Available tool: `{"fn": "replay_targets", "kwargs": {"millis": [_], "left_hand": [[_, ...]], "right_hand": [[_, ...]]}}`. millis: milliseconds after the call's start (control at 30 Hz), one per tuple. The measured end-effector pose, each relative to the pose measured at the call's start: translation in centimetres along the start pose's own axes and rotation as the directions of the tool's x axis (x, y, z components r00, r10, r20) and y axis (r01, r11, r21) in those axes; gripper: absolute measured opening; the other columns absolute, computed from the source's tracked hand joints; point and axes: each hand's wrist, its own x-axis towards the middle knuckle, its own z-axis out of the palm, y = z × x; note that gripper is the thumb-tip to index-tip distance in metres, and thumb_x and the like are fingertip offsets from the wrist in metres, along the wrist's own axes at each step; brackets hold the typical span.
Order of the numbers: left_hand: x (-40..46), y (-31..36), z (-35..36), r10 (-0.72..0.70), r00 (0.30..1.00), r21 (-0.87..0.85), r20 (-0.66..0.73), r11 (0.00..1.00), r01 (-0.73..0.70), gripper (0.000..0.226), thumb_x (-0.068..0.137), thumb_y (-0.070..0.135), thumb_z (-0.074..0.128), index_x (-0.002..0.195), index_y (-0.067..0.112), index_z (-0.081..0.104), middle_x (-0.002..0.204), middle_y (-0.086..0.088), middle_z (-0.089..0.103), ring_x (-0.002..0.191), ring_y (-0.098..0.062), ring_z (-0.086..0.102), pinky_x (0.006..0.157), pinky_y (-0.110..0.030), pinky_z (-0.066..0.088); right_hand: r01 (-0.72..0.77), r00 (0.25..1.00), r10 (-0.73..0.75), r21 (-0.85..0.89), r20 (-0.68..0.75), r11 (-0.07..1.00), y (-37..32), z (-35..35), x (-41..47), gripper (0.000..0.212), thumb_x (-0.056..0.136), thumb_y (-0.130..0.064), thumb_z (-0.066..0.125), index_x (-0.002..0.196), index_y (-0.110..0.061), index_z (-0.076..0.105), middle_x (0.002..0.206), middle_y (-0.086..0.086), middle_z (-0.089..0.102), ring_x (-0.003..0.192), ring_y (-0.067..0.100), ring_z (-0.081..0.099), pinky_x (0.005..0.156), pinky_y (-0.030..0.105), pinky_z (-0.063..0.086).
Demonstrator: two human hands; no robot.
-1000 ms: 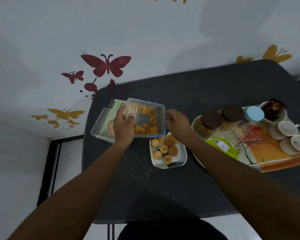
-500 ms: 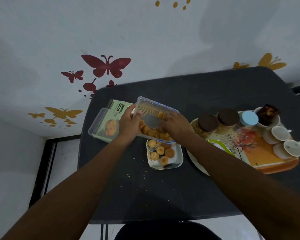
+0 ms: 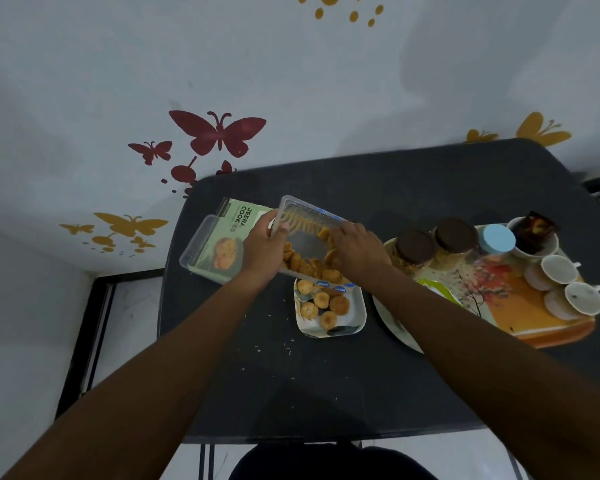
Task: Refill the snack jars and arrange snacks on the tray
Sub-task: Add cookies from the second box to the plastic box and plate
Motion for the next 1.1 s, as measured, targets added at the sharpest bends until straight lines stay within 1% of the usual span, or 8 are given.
{"fn": "replay_targets", "kwargs": {"millis": [133, 300, 467, 533, 633, 733, 933, 1100], "left_hand": [[0.0, 0.1, 0.0, -0.006, 1.0, 0.007, -0.001, 1.0, 0.006, 0.036, 0.105, 0.032, 0.053, 0.141, 0.03, 0.056, 0.123, 0.004, 0.067, 0.107, -0.013, 0.064, 0.077, -0.024, 0.048], [0.2, 0.0, -0.3, -0.009, 1.0, 0.021, 0.007, 1.0, 0.009, 0.035, 0.104, 0.033, 0.054, 0.138, 0.03, 0.058, 0.115, 0.004, 0.069, 0.098, -0.013, 0.067, 0.077, -0.031, 0.053], [0.3, 0.2, 0.0, -0.013, 1.0, 0.067, -0.006, 0.998, 0.013, 0.035, 0.103, 0.036, 0.056, 0.137, 0.034, 0.059, 0.1, 0.009, 0.066, 0.081, -0.006, 0.064, 0.061, -0.021, 0.044], [0.4, 0.3, 0.0, -0.019, 1.0, 0.057, -0.01, 0.998, 0.019, 0.036, 0.103, 0.037, 0.056, 0.138, 0.035, 0.057, 0.103, 0.01, 0.065, 0.086, -0.006, 0.063, 0.064, -0.022, 0.045], [0.6, 0.4, -0.1, -0.028, 1.0, 0.03, -0.003, 0.999, 0.028, 0.037, 0.103, 0.036, 0.056, 0.139, 0.033, 0.057, 0.115, 0.004, 0.066, 0.098, -0.012, 0.064, 0.077, -0.031, 0.051], [0.7, 0.4, -0.2, -0.033, 0.999, 0.023, 0.013, 0.999, 0.033, 0.037, 0.102, 0.035, 0.056, 0.139, 0.033, 0.057, 0.114, 0.004, 0.066, 0.098, -0.012, 0.065, 0.082, -0.035, 0.054], [0.6, 0.2, 0.1, -0.023, 1.0, 0.034, 0.02, 0.999, 0.023, 0.037, 0.102, 0.036, 0.056, 0.139, 0.034, 0.056, 0.105, 0.014, 0.063, 0.094, -0.006, 0.063, 0.074, -0.028, 0.048], [0.5, 0.1, 0.3, -0.03, 0.999, 0.053, 0.011, 0.998, 0.029, 0.038, 0.102, 0.037, 0.056, 0.14, 0.035, 0.056, 0.099, 0.018, 0.061, 0.084, -0.002, 0.062, 0.064, -0.02, 0.044]], "right_hand": [[-0.042, 0.999, 0.042, -0.044, -0.002, 0.998, -0.5, -0.1, 0.1, 0.036, 0.093, -0.026, 0.06, 0.126, -0.013, 0.057, 0.13, 0.01, 0.052, 0.116, 0.027, 0.05, 0.089, 0.039, 0.047], [-0.051, 0.995, 0.052, -0.009, 0.088, 0.999, -0.7, 0.2, 0.4, 0.038, 0.093, -0.026, 0.059, 0.128, -0.012, 0.056, 0.132, 0.012, 0.05, 0.118, 0.029, 0.048, 0.091, 0.041, 0.048], [0.006, 0.992, -0.009, 0.023, 0.127, 1.0, -0.3, 0.5, 0.6, 0.044, 0.091, -0.041, 0.063, 0.128, -0.019, 0.057, 0.129, 0.009, 0.053, 0.118, 0.028, 0.049, 0.092, 0.041, 0.046], [0.033, 0.992, -0.036, 0.026, 0.125, 0.999, -0.2, 0.5, 0.6, 0.043, 0.092, -0.041, 0.063, 0.129, -0.021, 0.057, 0.129, 0.007, 0.057, 0.119, 0.028, 0.05, 0.093, 0.041, 0.045], [0.035, 0.992, -0.042, 0.057, 0.122, 0.998, -0.1, 0.5, 0.6, 0.033, 0.09, -0.032, 0.061, 0.121, -0.019, 0.058, 0.124, 0.006, 0.061, 0.119, 0.029, 0.052, 0.091, 0.041, 0.045], [0.02, 0.991, -0.032, 0.088, 0.131, 0.996, -0.1, 0.5, 0.6, 0.026, 0.09, -0.031, 0.063, 0.113, -0.018, 0.059, 0.121, 0.006, 0.063, 0.117, 0.029, 0.053, 0.091, 0.042, 0.045], [0.018, 0.994, -0.028, 0.09, 0.107, 0.996, 0.4, 1.1, 0.5, 0.033, 0.084, -0.038, 0.07, 0.11, -0.021, 0.057, 0.12, 0.003, 0.063, 0.116, 0.028, 0.052, 0.09, 0.042, 0.044], [0.04, 0.997, -0.05, 0.138, 0.066, 0.99, 0.6, 1.3, 0.2, 0.04, 0.079, -0.036, 0.075, 0.111, -0.023, 0.055, 0.117, 0.002, 0.064, 0.11, 0.028, 0.057, 0.086, 0.041, 0.046]]}}
